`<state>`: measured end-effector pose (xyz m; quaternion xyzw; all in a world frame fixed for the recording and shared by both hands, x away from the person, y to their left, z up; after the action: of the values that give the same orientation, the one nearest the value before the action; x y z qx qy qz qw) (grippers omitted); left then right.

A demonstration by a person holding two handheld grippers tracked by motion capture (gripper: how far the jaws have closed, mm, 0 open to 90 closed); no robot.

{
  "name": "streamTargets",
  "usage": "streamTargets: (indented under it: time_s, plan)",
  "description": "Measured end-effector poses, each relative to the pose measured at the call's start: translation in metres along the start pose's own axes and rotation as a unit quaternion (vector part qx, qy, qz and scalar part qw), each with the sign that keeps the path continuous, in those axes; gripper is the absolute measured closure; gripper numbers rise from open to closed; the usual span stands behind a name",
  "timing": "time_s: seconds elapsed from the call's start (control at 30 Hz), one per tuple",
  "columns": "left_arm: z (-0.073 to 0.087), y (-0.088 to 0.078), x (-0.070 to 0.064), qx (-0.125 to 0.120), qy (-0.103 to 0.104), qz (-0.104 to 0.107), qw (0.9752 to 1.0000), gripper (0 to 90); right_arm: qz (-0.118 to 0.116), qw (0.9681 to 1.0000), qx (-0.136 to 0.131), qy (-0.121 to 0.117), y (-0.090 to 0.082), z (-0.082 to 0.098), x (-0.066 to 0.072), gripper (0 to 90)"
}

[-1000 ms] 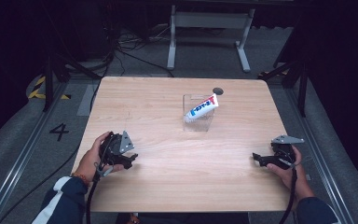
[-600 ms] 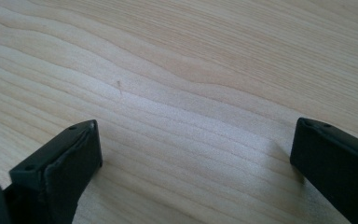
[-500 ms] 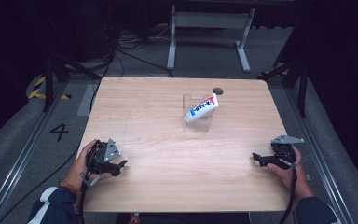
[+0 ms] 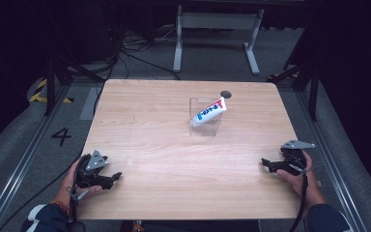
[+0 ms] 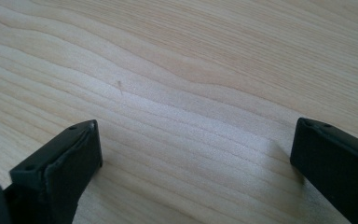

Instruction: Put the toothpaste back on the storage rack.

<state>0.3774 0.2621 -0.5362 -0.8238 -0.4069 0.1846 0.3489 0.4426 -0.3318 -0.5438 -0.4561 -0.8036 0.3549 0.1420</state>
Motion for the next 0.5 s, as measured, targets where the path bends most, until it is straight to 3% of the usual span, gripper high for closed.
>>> streamTargets:
  time_s: [0.1,0.17,0.5]
  plan:
    - [0.0023,0.0008,0.0048,-0.005,-0.025,-0.003,0.9997,16.0,0.0,1.0,0.0,-0.001,0.0,0.0,0.0,2.1]
    - [0.0023,0.0027,0.0046,-0.005,-0.057,-0.001,0.9984,15.3,-0.001,1.0,0.0,-0.003,0.0001,0.0001,-0.0001,2.1]
    - [0.0027,0.0026,0.0049,-0.001,-0.063,-0.008,0.998,13.5,-0.001,1.0,0.0,-0.001,0.0003,-0.0003,0.0008,1.9]
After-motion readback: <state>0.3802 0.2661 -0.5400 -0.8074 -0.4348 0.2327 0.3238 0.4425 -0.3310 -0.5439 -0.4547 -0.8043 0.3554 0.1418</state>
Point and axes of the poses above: each handheld gripper's, and its own axes: y roughly forward along the jaws, z roughly out of its underside, x roughly to its left, the point moved 8 cm from there along y, roughly forward along the jaws, and after that the axes turned 8 degrees about -y, right-handed, at the moved point
